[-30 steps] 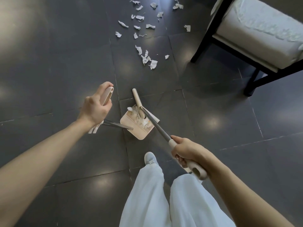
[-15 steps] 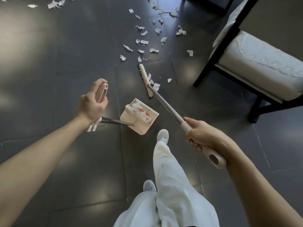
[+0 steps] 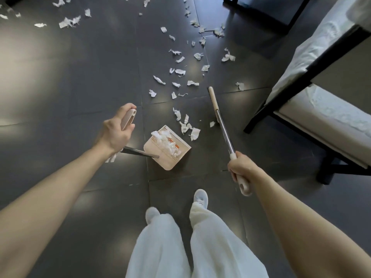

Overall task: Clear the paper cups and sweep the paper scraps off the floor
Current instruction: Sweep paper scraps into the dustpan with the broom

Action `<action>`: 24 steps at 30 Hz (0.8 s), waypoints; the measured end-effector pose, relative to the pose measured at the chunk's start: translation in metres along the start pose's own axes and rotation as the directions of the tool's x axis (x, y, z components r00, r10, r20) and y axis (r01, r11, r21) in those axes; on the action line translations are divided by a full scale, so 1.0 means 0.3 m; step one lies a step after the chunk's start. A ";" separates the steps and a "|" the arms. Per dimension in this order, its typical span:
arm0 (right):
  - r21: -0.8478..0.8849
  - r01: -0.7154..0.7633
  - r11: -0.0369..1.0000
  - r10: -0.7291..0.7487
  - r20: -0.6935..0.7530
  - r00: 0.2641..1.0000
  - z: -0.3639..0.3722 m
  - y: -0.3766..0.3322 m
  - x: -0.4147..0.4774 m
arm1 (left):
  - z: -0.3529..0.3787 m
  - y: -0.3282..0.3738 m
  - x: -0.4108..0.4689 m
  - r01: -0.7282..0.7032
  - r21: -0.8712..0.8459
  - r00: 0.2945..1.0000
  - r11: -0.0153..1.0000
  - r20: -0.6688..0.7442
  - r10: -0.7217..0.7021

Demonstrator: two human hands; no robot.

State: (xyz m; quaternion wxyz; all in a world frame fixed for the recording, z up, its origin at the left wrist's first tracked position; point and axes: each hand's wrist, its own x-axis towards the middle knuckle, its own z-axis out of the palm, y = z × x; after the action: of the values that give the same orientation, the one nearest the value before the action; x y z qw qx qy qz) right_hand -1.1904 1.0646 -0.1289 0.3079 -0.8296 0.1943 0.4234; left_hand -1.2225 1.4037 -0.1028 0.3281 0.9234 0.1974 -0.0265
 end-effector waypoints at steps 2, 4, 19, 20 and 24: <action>0.173 -0.075 0.982 0.068 0.045 0.997 0.007 -0.026 0.056 | -0.011 0.010 0.084 -0.011 0.001 1.000 1.000 -0.029 0.011; 0.281 -0.136 0.950 0.122 0.065 0.990 0.026 -0.040 0.108 | -0.037 0.013 0.162 -0.014 0.027 0.999 1.000 -0.037 0.015; 0.020 -0.214 0.977 0.214 -0.029 0.976 0.409 -0.301 0.082 | -0.178 -0.121 0.509 -0.336 0.017 0.931 0.942 0.156 0.329; 0.027 -0.213 0.977 0.214 -0.022 0.977 0.446 -0.330 0.059 | -0.187 -0.128 0.526 -0.343 0.010 0.929 0.939 0.151 0.338; 0.070 -0.230 0.971 0.225 0.077 0.971 0.581 -0.425 -0.065 | -0.186 -0.122 0.564 -0.338 -0.023 0.928 0.941 0.158 0.338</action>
State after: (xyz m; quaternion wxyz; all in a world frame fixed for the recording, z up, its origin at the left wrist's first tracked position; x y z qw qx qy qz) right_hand -1.2286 1.2772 -0.1473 0.2960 -0.7741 0.2938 0.4762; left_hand -1.0853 1.5228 -0.1110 0.3402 0.9393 0.0085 -0.0440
